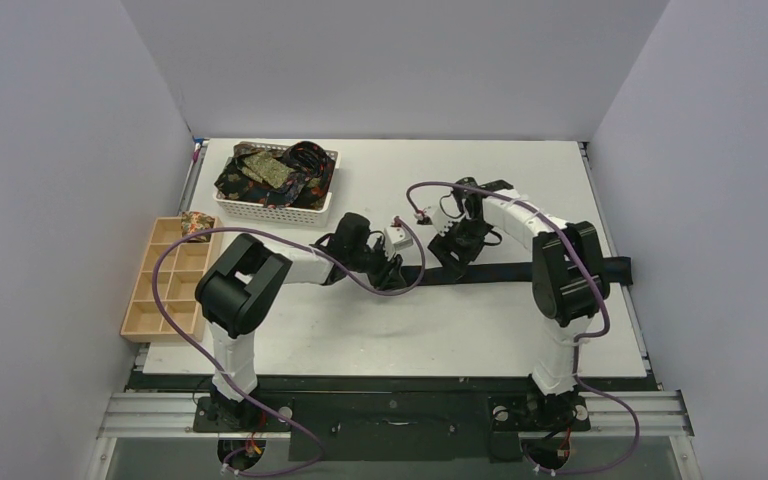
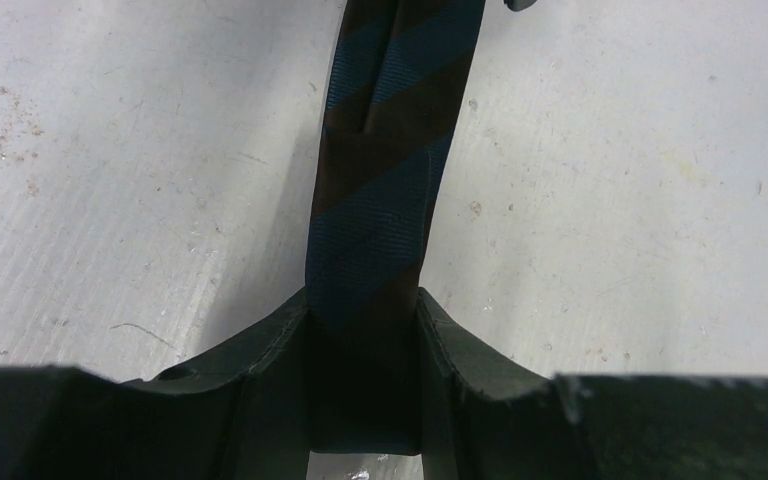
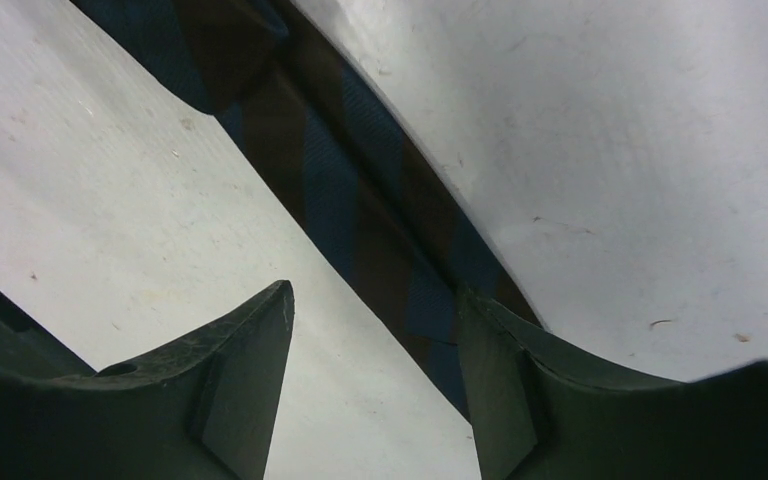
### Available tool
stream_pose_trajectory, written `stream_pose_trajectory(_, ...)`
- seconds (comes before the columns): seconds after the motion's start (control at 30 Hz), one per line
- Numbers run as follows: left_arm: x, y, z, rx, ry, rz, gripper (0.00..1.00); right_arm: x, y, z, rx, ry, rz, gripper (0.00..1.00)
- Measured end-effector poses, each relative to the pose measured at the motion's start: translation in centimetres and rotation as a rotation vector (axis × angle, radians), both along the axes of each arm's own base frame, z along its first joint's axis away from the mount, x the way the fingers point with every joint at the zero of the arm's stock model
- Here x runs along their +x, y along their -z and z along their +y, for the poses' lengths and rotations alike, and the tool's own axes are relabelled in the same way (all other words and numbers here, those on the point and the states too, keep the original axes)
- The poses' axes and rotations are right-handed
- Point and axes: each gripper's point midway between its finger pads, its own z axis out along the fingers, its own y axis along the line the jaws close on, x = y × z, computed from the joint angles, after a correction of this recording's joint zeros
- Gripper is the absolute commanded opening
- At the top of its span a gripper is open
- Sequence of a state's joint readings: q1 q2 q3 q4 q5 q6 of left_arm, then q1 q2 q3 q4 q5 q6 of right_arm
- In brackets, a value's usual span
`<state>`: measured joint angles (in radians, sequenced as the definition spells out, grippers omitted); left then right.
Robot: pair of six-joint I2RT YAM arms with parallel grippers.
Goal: Roll the ties
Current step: Roll the tie at the center of the board.
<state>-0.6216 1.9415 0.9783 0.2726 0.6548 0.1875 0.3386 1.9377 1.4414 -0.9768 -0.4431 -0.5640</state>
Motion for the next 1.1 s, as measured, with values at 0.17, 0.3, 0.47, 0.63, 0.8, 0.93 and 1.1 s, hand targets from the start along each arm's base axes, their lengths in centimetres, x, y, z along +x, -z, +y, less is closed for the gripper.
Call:
stream_pose_trajectory(0.17,-0.1,0.0,0.1,-0.001,0.016,-0.007,0.33,-1.1,1.8,-0.8,-0.083,-0.017,0.016,0.53)
stream_pose_trajectory(0.3,-0.2,0.1,0.2,0.0,0.026,-0.016,0.32,-1.0,2.5,-0.6,-0.125,-0.026,-0.008,0.41)
stream_pose_trajectory(0.47,-0.4,0.1,0.3,-0.003,0.036,-0.023,0.32,-0.6,3.0,-0.8,-0.168,-0.013,-0.03,0.27)
stream_pose_trajectory(0.63,-0.9,0.2,0.5,0.0,0.049,-0.031,0.32,-0.3,3.0,-0.8,-0.171,0.006,-0.041,0.23)
stream_pose_trajectory(0.8,-1.1,0.1,0.7,0.004,0.052,-0.031,0.32,-0.6,2.8,-0.6,-0.147,0.007,-0.023,0.25)
stream_pose_trajectory(0.93,-1.1,0.1,0.7,0.006,0.054,-0.032,0.32,-0.8,2.1,-0.2,-0.128,0.0,-0.005,0.31)
stream_pose_trajectory(1.1,-1.1,0.1,0.8,0.008,0.059,-0.038,0.32,-0.4,1.5,0.1,-0.108,-0.001,-0.011,0.35)
